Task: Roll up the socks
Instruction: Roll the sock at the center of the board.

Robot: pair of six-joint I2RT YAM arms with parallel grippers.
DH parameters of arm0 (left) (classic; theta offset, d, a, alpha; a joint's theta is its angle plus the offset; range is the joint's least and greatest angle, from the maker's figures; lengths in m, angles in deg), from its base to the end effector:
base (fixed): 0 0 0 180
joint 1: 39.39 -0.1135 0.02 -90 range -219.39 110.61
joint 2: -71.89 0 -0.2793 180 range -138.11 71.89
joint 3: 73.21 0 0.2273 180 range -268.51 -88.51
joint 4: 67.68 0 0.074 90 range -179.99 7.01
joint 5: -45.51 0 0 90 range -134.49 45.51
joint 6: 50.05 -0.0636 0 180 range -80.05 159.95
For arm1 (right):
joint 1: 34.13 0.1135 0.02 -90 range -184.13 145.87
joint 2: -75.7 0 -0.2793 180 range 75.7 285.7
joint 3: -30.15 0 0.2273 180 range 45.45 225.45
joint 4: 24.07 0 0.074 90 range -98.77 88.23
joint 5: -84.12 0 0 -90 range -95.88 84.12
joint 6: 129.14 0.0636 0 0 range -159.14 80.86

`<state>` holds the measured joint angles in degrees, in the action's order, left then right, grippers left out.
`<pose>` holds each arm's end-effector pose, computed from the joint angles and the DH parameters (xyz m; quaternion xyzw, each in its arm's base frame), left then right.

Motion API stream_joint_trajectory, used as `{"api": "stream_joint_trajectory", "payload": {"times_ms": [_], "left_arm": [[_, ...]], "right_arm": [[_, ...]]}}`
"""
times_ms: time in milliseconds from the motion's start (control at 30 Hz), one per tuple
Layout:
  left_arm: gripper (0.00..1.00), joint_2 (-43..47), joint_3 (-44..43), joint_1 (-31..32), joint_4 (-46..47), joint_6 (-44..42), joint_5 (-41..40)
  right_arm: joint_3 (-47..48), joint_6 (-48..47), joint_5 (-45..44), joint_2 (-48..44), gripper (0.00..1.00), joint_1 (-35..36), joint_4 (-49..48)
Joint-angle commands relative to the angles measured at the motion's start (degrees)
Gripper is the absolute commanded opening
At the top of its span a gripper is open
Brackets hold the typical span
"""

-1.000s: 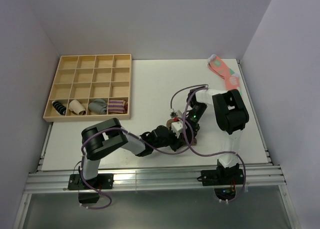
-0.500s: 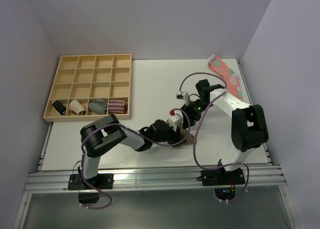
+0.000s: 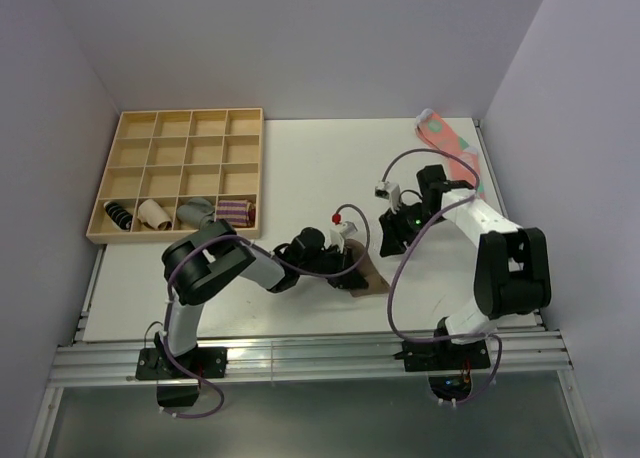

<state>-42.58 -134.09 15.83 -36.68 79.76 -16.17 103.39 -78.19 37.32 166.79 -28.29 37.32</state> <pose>0.1980 -0.3380 0.1349 0.2427 0.7811 -0.5342 0.2133 0.2583 0.0702 0.2048 -0.3853 0.8424 0.3263 0.1883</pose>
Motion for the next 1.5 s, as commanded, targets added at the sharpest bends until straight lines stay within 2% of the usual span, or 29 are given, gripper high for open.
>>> {"api": "stream_joint_trajectory", "payload": {"times_ms": [0, 200, 400, 633, 1033, 1467], "left_arm": [[0.00, -3.56, 2.96, -1.43, -11.06, 3.51, 6.31], [0.00, -5.49, 1.65, -3.19, -14.03, 6.24, 13.60], [0.00, -6.64, -0.65, -3.45, -20.19, 6.59, 17.65], [0.00, -6.02, -2.32, -4.33, -24.77, 6.94, 19.49], [0.00, -7.52, -3.20, -5.65, -26.18, 8.17, 23.97], [0.00, -8.92, -4.51, -6.27, -28.20, 7.65, 24.77]], "right_arm": [[-3.16, -6.81, 0.30, -6.79, 0.59, -0.31, -0.03], [-8.00, -19.20, 2.50, -12.86, 0.64, 0.04, 4.80], [-11.69, -22.91, -0.75, -16.55, 0.67, 4.25, 4.01], [-17.50, -20.54, -5.23, -21.30, 0.68, 13.21, -1.26], [-20.40, -18.35, -6.72, -23.94, 0.71, 22.18, -3.72], [-21.81, -11.85, -9.71, -26.14, 0.71, 32.73, -7.50]]}}
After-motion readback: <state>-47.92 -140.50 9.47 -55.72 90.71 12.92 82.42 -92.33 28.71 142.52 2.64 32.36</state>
